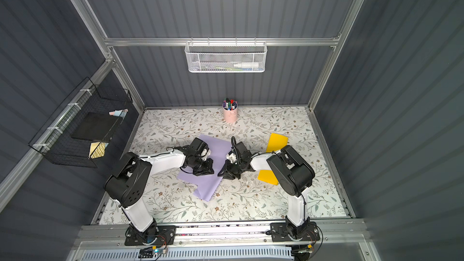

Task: Fold the rectangular paper in half along the long edge
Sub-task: Pick up the paper from the paper.

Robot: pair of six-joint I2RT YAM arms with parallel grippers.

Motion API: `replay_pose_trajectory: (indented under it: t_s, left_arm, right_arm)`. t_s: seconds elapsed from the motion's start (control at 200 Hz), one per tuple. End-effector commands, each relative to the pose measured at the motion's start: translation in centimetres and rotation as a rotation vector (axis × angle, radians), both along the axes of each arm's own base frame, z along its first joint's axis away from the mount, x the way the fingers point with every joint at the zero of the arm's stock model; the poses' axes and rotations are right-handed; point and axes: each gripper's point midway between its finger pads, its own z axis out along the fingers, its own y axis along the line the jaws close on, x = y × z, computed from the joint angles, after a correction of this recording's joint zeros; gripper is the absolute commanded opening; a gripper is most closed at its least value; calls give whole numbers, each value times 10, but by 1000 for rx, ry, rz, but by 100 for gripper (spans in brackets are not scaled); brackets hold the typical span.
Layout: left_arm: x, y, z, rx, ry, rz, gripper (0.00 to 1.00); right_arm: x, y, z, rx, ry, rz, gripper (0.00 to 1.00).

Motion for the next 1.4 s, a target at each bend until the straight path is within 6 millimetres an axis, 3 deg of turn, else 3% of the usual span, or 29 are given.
replay_pose_trajectory:
  t_s: [0.0, 0.14, 0.28, 0.405, 0.44, 0.585, 0.68, 0.77, 0.825, 0.85, 0.885, 0.92, 1.061, 1.101, 1.191, 1.331, 1.396]
  left_arm:
    - [-28, 41, -37, 199, 99, 13, 4]
    - [-29, 41, -38, 201, 102, 14, 4]
    - [-28, 41, -36, 200, 98, 14, 4]
    - [-28, 41, -35, 200, 96, 14, 4]
    - [-28, 41, -35, 200, 96, 15, 4]
    - [-24, 39, -29, 191, 85, 17, 5]
    - [-15, 31, -14, 161, 50, 20, 9]
    - [1, 20, 9, 122, 0, 18, 21]
    - [13, 13, 28, 97, -44, 17, 38]
    - [19, 10, 38, 85, -66, 16, 51]
    - [27, 6, 52, 71, -99, 18, 68]
    - [34, 2, 65, 58, -127, 24, 78]
    - [62, 0, 114, 28, -241, 58, 99]
    - [71, -1, 130, 7, -276, 67, 99]
    - [81, 3, 132, 1, -288, 82, 99]
    - [89, 12, 109, 18, -226, 92, 97]
    - [90, 14, 101, 19, -214, 96, 96]
  right_arm:
    - [-16, -9, -9, -75, 41, -18, 19]
    - [-24, -8, -9, -94, 32, -3, 0]
    - [-25, -7, -8, -92, 37, -7, 0]
    - [-25, -10, -6, -112, 35, -18, 26]
    - [-25, -12, -5, -125, 27, -19, 28]
    - [-20, -14, 8, -127, -18, -30, 0]
    - [-19, -16, 12, -141, -26, -27, 0]
    - [-19, -18, 18, -148, -35, -16, 0]
    - [-19, -20, 24, -158, -48, -6, 0]
    - [-19, -22, 27, -167, -56, -2, 0]
    - [-17, -27, 32, -185, -69, 0, 0]
    - [-16, -32, 38, -197, -80, 1, 0]
    - [-1, -64, 70, -195, -132, -54, 0]
    - [3, -76, 79, -197, -137, -75, 0]
    - [18, -105, 96, -221, -183, -119, 0]
    - [37, -157, 103, -312, -198, -178, 0]
    - [51, -165, 110, -225, -195, -232, 0]
